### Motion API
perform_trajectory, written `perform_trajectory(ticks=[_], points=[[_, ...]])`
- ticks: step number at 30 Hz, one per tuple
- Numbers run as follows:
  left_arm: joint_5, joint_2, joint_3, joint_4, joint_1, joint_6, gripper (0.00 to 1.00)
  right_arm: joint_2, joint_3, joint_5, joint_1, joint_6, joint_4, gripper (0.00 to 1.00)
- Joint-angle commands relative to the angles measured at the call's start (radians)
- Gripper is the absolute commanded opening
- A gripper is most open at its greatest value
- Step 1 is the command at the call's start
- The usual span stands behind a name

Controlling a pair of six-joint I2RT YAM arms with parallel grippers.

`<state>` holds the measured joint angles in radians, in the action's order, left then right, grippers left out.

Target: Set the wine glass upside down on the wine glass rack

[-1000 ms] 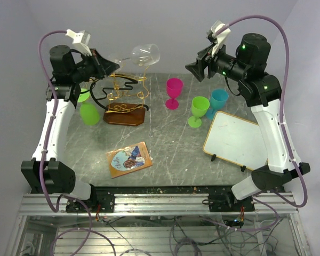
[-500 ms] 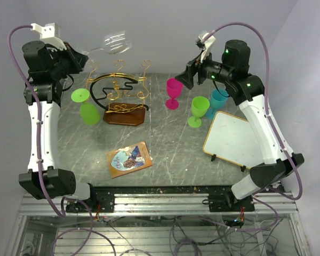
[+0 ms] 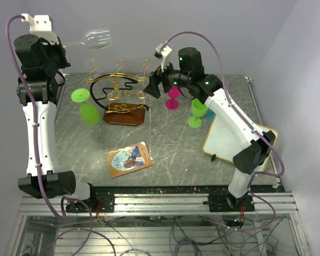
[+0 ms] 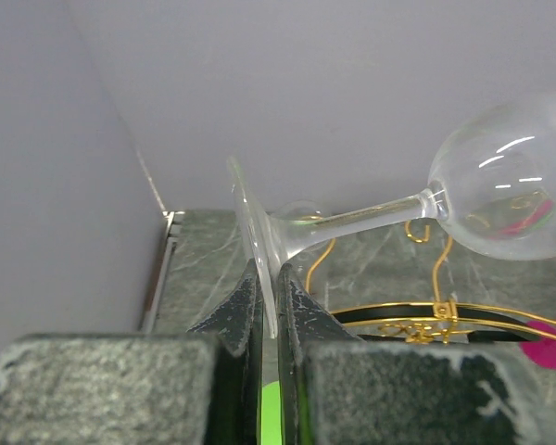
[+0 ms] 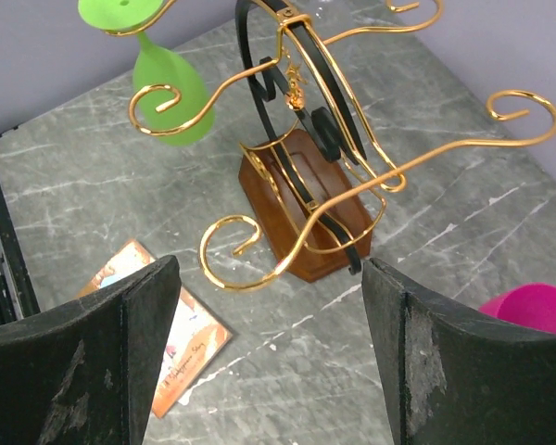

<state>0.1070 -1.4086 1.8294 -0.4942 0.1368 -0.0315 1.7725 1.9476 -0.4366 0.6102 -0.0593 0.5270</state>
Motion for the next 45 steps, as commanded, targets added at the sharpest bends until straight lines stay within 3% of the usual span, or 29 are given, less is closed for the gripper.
perform_trajectory(ticks=[1,10,26,45], points=[[-0.094,0.0,0.015,0.072,0.005,0.07,0.07,0.05,0.071,0.076,0.023,0.027,-0.008,0.78],[-0.151,-0.033,0.024,0.105,-0.009,0.176,0.07,0.132,0.107,0.083,0.027,0.054,0.01,0.69],[-0.371,-0.117,0.046,0.142,-0.125,0.435,0.07,0.112,0.014,0.074,0.025,0.007,0.003,0.48],[-0.582,-0.198,-0.027,0.295,-0.298,0.864,0.07,0.059,-0.075,0.062,0.024,-0.017,-0.026,0.43]])
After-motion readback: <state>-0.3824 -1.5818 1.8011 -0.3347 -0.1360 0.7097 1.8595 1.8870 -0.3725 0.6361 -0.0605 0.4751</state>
